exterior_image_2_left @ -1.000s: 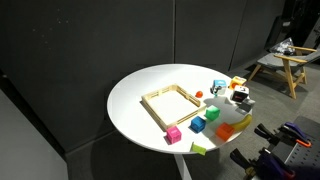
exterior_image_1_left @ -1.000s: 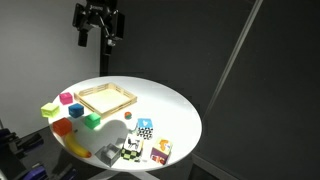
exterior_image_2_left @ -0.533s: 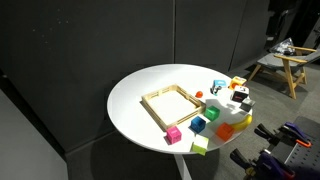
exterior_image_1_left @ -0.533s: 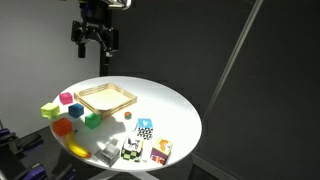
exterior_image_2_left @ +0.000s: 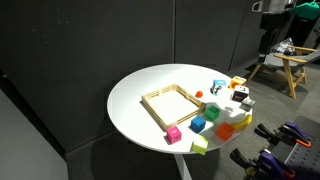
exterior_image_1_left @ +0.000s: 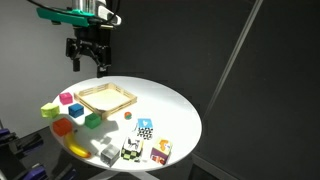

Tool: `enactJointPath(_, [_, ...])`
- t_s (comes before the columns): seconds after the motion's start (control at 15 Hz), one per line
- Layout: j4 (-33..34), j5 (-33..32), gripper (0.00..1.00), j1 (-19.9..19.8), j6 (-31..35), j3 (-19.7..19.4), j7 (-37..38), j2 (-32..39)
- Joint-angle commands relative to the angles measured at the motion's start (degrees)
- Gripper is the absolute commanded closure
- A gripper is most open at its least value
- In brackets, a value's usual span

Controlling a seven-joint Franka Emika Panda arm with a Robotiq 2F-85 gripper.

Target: Put the orange onto the green block

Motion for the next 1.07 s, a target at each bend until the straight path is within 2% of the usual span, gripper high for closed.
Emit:
enactJointPath(0.0, [-2.2,1.75,0.0,0.85,3.51,0.76,-0.27,0.07])
enactJointPath(0.67, [-5.03,1.5,0.0,2.73,15.25,4.59,1.71,8.72])
enactJointPath(1.0, [-4.81,1.96,0.0,2.48,15.3,4.96,0.79,10.36])
